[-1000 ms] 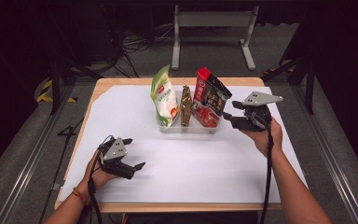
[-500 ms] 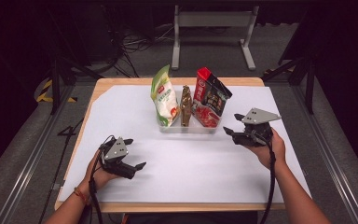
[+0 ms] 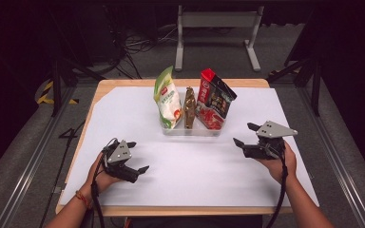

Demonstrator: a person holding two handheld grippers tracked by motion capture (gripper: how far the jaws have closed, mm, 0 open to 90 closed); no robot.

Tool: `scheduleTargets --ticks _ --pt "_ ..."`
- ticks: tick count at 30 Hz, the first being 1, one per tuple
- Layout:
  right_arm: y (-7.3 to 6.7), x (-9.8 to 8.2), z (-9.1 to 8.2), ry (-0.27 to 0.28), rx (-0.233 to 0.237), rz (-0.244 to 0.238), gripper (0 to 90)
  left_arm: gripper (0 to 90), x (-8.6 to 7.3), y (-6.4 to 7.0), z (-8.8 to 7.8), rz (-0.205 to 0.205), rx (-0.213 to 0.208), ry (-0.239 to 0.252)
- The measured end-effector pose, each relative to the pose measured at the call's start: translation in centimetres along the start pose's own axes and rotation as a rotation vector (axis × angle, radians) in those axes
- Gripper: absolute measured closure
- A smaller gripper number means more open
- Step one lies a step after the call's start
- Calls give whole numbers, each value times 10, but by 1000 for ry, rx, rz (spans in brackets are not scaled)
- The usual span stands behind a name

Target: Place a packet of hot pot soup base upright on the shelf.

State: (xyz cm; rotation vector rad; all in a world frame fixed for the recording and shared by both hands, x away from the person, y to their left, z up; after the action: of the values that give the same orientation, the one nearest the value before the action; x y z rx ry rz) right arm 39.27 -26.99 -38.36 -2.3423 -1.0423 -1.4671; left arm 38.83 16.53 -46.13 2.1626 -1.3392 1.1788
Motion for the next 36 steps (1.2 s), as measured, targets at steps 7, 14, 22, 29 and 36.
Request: scheduleTargets --ticks 7,14,22,29,36 --pt "-3 -14 -10 -7 -15 -33 233 47 0 0 0 3 -2 -3" --pt "-1 -29 -21 0 -10 -15 220 47 -1 0 1 5 -1 -7" --pt "2 -44 -32 2 -7 2 191 47 -1 0 1 5 -3 -10" --pt "-2 -58 -35 -44 -14 -46 180 47 -1 0 2 6 -1 -10" --pt "0 -71 -41 -39 -22 -9 172 47 -1 0 2 9 -1 -13"
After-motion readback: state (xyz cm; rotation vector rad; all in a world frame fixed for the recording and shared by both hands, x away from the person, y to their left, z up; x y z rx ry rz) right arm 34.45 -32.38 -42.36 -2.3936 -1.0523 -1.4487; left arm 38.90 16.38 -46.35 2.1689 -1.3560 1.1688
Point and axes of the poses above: each handheld gripper's, and its own axes: z roughly forward along the jaws, x roughly out of its top, y roughly to its right, the point moved 3 cm from there along z, roughly forward along the jaws, and after that the axes turned 2 degrees about -y, right-handed, at the moved point
